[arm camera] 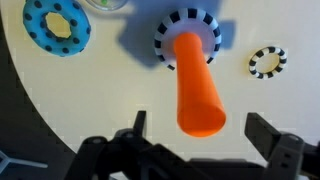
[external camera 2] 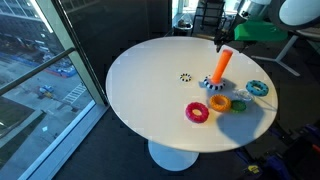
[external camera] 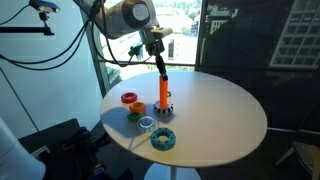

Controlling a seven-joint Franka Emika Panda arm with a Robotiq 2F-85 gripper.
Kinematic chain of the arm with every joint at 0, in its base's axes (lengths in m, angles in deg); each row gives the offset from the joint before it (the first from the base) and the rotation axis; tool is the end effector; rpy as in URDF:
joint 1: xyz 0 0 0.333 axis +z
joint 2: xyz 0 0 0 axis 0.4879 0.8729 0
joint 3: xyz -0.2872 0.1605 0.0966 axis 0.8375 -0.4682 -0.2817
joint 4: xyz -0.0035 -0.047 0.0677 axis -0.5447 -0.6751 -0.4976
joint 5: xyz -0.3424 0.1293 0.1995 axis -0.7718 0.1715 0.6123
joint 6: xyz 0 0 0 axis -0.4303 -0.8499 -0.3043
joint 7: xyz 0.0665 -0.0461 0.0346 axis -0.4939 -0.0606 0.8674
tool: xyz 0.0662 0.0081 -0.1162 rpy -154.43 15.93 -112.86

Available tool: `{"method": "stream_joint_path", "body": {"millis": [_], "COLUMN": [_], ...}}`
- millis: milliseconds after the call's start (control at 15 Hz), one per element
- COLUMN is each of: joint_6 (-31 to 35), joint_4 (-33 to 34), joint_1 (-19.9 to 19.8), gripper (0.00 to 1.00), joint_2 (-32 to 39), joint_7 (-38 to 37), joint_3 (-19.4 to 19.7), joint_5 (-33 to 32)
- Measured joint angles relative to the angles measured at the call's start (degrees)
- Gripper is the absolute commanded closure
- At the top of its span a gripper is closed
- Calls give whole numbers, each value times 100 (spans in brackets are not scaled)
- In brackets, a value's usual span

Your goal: Slide the ring holder to the right, pick up the blue ring and put it on the ring holder

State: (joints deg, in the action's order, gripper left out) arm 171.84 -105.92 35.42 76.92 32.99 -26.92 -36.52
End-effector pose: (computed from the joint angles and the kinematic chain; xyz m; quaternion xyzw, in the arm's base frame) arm 0.5606 0.0183 0.3247 0.9430 -0.2984 0.1363 0.0566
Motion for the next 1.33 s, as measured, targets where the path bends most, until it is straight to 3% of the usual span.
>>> {"method": "stream_joint_path", "body": {"millis": [667, 1333], "joint_6": [-750, -1221], "joint_4": [-65, -65], "joint_1": [-263, -663], "gripper": [0, 0], "joint_2": [-197, -217], "joint_7": [1630, 1865], "joint_3": [-177, -138], "joint_5": [1510, 1606]}}
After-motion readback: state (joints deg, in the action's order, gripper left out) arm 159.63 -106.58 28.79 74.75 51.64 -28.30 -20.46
